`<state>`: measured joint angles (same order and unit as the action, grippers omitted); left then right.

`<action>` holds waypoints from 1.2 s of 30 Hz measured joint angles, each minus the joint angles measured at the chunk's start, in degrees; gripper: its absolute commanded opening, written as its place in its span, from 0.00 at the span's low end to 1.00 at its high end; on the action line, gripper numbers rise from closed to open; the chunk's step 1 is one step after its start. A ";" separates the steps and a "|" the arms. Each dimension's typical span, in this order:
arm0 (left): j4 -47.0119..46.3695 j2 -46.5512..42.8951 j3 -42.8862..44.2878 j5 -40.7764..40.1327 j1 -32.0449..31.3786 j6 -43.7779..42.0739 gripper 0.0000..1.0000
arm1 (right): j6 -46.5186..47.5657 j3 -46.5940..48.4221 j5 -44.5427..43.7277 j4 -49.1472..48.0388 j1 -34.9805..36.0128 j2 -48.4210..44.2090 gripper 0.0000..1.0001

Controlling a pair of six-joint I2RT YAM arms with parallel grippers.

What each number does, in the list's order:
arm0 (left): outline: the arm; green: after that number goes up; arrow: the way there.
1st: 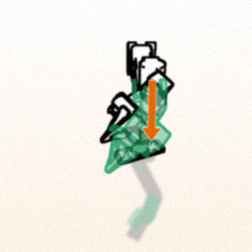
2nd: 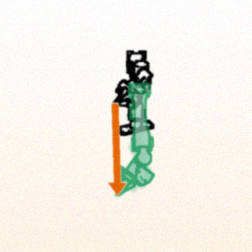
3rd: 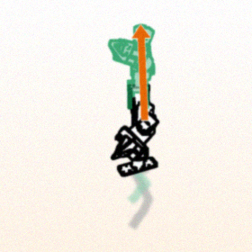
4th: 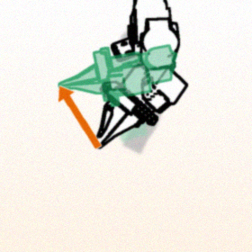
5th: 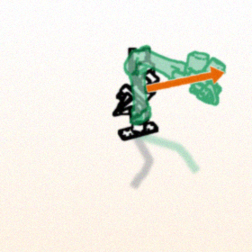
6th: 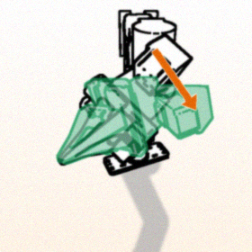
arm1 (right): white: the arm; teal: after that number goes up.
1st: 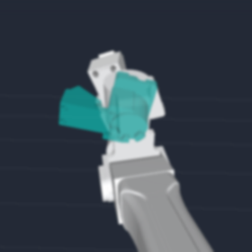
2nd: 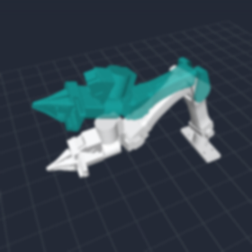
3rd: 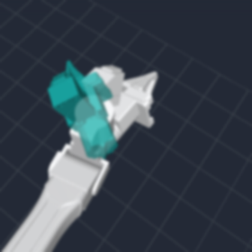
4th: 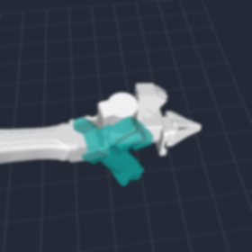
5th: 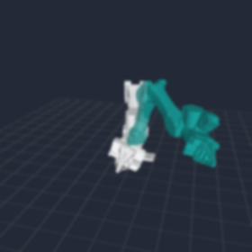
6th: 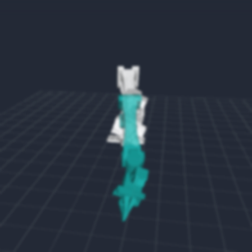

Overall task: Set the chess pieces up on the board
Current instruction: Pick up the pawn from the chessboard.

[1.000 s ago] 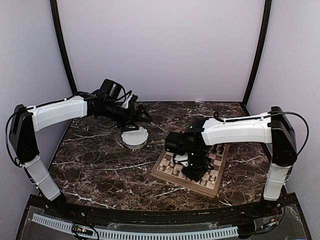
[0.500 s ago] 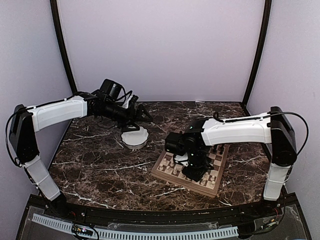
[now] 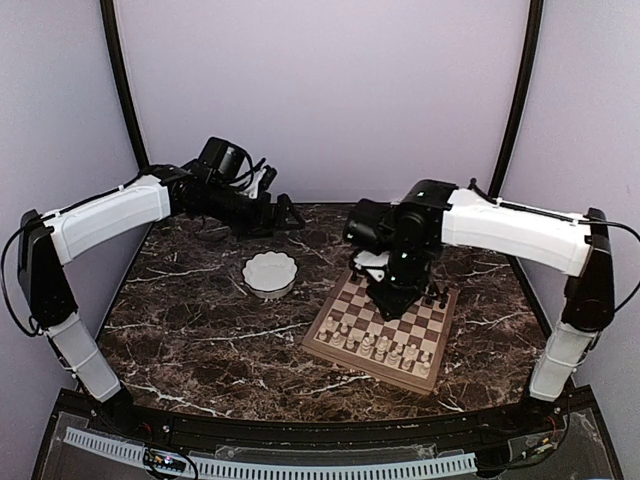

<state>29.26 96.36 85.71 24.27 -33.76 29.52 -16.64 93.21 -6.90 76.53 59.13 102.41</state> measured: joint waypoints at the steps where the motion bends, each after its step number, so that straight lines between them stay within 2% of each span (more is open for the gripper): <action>1: 0.17 -0.37 1.40 -2.51 -0.68 -1.64 0.99 | -0.28 -0.02 -0.09 -0.52 -1.75 -1.75 0.27; 5: -3.93 -6.75 1.29 -12.57 -4.11 -5.09 0.98 | -0.94 -4.26 0.72 -6.51 -9.99 -8.76 0.24; 6: -6.34 -9.49 -0.70 -13.90 -4.35 -4.68 0.92 | -0.96 -5.62 0.87 -8.15 -11.45 -9.86 0.24; 8: -10.14 -14.19 -4.83 -14.43 -2.89 -2.99 0.81 | -0.74 -8.81 1.75 -12.46 -13.84 -11.34 0.24; 12: -16.11 -15.87 -9.66 -10.95 1.68 -1.40 0.73 | 0.70 -10.71 3.32 -19.12 -14.36 -8.85 0.23; 22: -15.04 -14.49 -12.41 -5.70 1.38 -0.61 0.72 | 3.89 -6.86 3.61 -25.31 -14.29 5.46 0.34; 36: -12.59 -17.75 -13.25 -4.35 1.40 -0.13 0.71 | 3.61 -1.01 3.17 -26.84 -14.29 12.76 0.34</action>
<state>16.67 78.61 72.47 19.92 -32.36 29.39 -13.04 92.20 -3.73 49.69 44.84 115.18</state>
